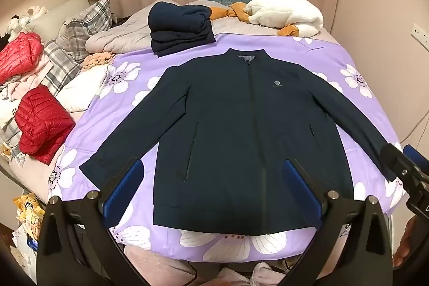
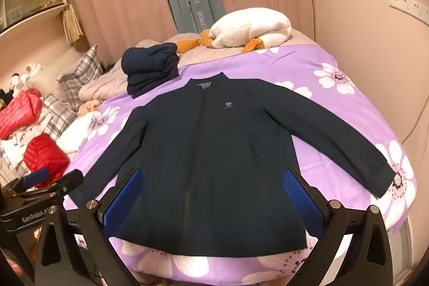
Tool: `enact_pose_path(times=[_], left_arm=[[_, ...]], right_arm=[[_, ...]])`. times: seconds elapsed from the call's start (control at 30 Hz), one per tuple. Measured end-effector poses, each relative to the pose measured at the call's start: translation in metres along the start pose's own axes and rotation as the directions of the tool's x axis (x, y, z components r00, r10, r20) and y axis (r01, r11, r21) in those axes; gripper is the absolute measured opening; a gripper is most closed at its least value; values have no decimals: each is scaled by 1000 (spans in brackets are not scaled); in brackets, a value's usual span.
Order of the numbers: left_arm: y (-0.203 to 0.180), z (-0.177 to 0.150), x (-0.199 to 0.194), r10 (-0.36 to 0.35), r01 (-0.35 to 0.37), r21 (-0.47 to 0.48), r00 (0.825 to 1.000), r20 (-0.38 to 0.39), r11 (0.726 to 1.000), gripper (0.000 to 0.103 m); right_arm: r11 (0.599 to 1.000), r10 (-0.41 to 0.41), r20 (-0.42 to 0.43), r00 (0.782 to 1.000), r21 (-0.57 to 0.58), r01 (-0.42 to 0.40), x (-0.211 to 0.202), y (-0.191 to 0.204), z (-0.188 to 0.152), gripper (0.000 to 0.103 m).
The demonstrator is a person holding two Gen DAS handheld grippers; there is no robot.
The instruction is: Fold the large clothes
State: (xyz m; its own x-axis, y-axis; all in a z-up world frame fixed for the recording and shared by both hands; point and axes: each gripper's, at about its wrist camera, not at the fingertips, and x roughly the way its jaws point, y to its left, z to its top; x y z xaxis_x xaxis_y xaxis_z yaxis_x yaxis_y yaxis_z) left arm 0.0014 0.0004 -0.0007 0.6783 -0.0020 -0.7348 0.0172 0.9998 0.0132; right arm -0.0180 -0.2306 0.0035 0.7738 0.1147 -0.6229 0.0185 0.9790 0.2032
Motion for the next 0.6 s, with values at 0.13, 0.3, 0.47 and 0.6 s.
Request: enact_pose_path(times=[0.13,0.3,0.47,0.6], left_arm=[[2,1,2,-18,18,-10,1000,-15,1000,103],[5,-5,-1,-11,11,-5,1000,10,1000,103],[8,-10,-1,-7,7,-9,1000,16,1000,103],[10,-10,-1,-6,6,-18,1000,17,1000,103]], right_arm=[[1000,4,3,1000,1,-4,1,0,-1,103],[1000,8,2,1000,4,-8,-1,0,0,103],[1000,11,3,1000,5,-11,-3,0,1,103],[1000,12,5,1000,4,-12,0,0,0,103]])
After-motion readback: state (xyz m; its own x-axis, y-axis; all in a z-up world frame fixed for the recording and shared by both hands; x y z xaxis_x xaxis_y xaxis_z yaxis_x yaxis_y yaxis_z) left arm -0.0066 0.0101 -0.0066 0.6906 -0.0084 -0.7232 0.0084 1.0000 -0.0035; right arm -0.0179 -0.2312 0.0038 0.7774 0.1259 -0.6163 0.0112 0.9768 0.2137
